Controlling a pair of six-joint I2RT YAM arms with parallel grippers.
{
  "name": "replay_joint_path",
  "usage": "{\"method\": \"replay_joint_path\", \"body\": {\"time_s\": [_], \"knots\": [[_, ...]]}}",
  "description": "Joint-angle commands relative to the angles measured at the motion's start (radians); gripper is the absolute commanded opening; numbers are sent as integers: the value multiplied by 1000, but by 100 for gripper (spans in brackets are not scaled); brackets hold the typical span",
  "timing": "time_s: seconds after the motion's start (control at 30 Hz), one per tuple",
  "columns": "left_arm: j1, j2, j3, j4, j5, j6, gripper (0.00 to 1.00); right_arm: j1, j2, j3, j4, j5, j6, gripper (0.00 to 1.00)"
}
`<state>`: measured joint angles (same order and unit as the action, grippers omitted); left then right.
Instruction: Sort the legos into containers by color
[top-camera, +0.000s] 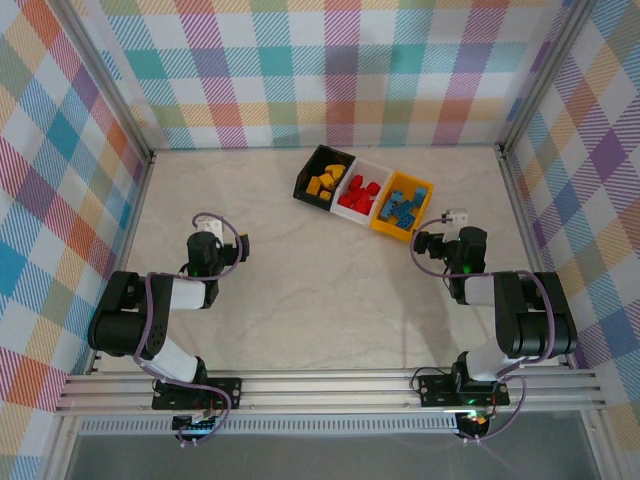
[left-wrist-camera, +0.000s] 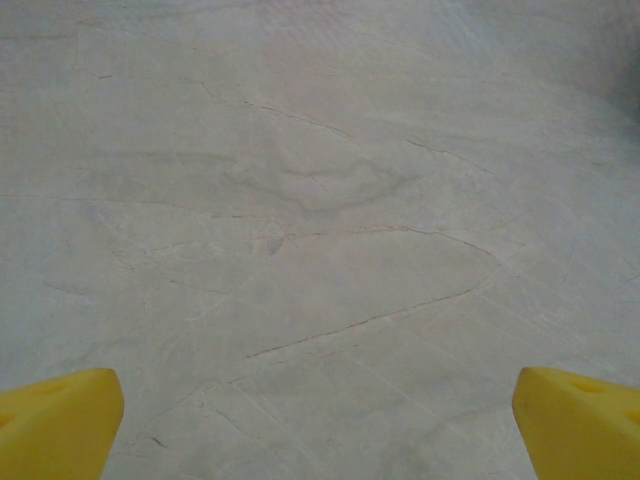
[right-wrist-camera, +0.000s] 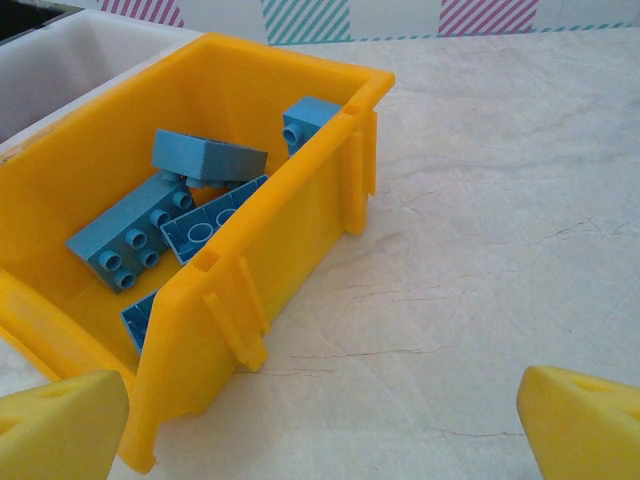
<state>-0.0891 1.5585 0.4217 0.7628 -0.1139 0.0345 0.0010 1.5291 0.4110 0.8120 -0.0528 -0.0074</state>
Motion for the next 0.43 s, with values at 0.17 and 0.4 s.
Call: {"method": "replay_joint_path", "body": {"time_s": [0.17,0.4], "knots": [[13,5,0,41,0,-6,100,-3,9,12,-3,-2,15,100],[14,5,0,40,-1,-6,100,-4,3,4,7,-1,14,100]]}}
